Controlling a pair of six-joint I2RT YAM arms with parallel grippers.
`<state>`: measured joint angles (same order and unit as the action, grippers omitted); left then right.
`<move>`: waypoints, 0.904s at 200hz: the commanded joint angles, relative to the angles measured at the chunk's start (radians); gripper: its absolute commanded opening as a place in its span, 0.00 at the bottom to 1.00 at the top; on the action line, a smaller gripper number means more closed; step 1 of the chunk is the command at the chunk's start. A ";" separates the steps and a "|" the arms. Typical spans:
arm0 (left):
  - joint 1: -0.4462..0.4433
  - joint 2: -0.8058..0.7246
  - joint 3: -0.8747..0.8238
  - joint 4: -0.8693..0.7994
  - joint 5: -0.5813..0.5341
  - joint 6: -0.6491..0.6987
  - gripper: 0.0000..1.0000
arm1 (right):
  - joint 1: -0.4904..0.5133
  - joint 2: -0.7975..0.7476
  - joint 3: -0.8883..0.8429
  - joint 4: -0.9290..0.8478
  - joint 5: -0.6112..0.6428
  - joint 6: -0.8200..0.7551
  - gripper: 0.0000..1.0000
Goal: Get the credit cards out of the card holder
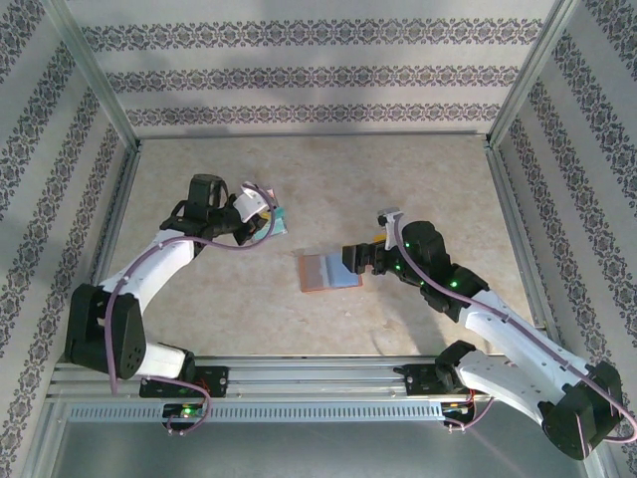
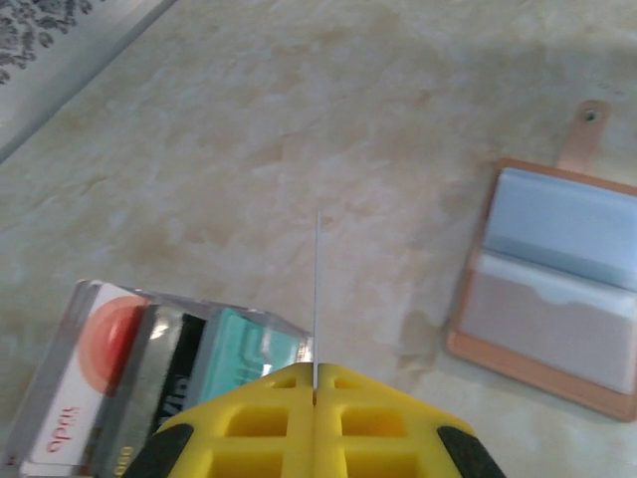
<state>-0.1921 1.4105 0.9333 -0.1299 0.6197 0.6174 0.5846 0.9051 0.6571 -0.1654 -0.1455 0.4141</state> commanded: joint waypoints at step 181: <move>0.077 0.245 0.074 0.100 0.092 0.187 0.00 | -0.030 -0.064 -0.008 -0.100 0.196 0.087 0.98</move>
<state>-0.1287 1.6348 0.9672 0.0071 0.6739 0.7601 0.5644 0.8505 0.6437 -0.2562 0.0231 0.4953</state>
